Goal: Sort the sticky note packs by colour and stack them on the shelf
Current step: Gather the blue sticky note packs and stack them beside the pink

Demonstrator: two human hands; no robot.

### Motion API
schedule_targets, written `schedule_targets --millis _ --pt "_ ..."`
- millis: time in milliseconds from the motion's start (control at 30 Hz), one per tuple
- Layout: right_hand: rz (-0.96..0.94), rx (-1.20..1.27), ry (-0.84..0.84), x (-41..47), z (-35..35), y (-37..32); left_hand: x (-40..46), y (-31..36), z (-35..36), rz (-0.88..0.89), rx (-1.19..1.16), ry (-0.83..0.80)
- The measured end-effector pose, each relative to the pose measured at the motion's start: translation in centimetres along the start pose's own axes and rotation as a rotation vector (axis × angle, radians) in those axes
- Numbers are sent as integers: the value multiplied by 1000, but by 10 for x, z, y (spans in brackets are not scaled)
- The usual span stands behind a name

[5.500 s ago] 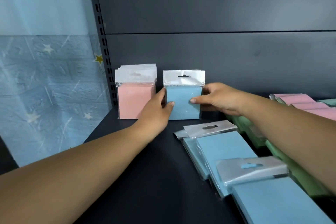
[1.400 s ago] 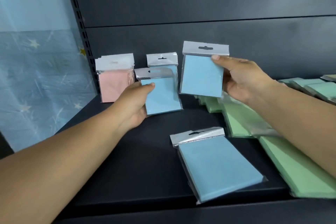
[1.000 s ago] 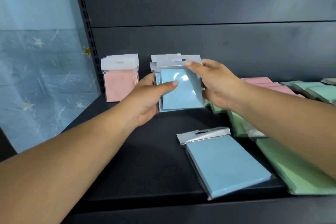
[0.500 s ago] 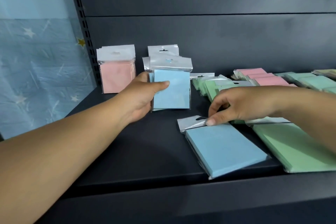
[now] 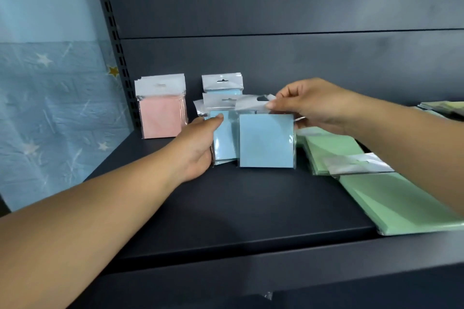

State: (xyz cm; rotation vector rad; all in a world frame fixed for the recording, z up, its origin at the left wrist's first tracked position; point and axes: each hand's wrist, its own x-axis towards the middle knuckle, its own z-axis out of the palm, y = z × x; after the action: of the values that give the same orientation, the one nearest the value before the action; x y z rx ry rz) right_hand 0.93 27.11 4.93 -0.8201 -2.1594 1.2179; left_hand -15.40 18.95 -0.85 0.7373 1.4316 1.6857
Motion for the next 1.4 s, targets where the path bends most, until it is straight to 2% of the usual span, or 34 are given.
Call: schedule_targets --millis 167,367,400,467,567,633,767,900,1133,1400 --pt "7 129 107 17 25 0 -5 1 0 73 92 -130" --pt "-33 107 233 26 38 12 -8 -1 -2 171 101 -138" --pt "4 196 191 23 35 12 -7 0 -2 192 99 -140" --pt "61 386 -10 19 27 10 -8 4 -3 237 99 -126" --pt "32 372 -250 15 20 13 -9 7 -7 274 177 -140" --pt "-7 264 -271 15 21 19 -8 5 -10 270 323 -147" --pt "-61 83 -166 18 25 29 -8 -2 -12 222 519 -166" --pt "31 35 -83 31 32 31 -1 -7 -6 264 672 43" --pt "88 106 73 71 40 20 38 11 9 265 573 263" --pt "155 101 103 113 56 38 72 1 1 224 576 333"
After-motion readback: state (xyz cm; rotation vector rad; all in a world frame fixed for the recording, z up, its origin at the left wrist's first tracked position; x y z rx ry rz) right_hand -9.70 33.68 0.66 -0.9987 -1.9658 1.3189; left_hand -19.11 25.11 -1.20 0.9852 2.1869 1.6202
